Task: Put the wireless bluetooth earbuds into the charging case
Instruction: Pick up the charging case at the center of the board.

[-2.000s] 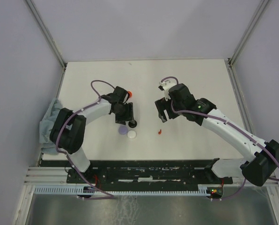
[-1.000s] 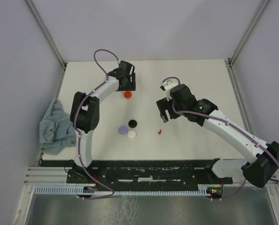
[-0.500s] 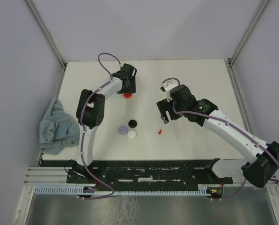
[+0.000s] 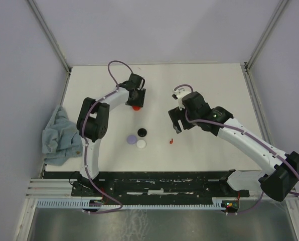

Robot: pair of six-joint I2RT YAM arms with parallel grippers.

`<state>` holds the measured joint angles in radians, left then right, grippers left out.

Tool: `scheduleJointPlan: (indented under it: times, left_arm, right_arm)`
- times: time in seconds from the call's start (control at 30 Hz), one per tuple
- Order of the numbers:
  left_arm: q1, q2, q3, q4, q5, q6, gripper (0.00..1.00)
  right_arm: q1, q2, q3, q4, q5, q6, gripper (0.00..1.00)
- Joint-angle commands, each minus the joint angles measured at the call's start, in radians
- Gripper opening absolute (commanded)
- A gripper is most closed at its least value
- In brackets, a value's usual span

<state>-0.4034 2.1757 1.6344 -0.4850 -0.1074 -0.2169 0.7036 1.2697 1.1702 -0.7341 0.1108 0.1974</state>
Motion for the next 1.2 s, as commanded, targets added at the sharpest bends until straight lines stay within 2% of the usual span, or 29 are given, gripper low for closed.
scheduleJointPlan:
  times: [0.0, 0.2, 0.37, 0.67, 0.97, 1.17]
  left_arm:
    - [-0.056, -0.109, -0.06, 0.0, 0.172, 0.266, 0.54]
    - [-0.185, -0.144, -0.11, -0.003, 0.289, 0.491, 0.56]
    - [-0.258, -0.135, -0.121, -0.024, 0.279, 0.566, 0.6]
    - [-0.271, -0.134, -0.132, -0.007, 0.116, 0.492, 0.66]
    - [-0.269, -0.199, -0.179, -0.007, -0.006, 0.443, 0.7]
    - [-0.195, -0.243, -0.215, 0.024, -0.091, 0.329, 0.71]
  right_arm:
    - [-0.007, -0.042, -0.015, 0.017, 0.032, 0.009, 0.87]
    - [-0.006, -0.052, -0.019, -0.003, 0.057, 0.013, 0.87]
    - [-0.007, -0.068, -0.019, -0.024, 0.072, 0.016, 0.88]
    - [-0.007, -0.079, -0.031, -0.027, 0.076, 0.03, 0.88]
    - [-0.007, -0.057, -0.023, -0.014, 0.068, 0.03, 0.88]
    - [-0.007, -0.025, -0.007, -0.001, 0.066, 0.025, 0.88]
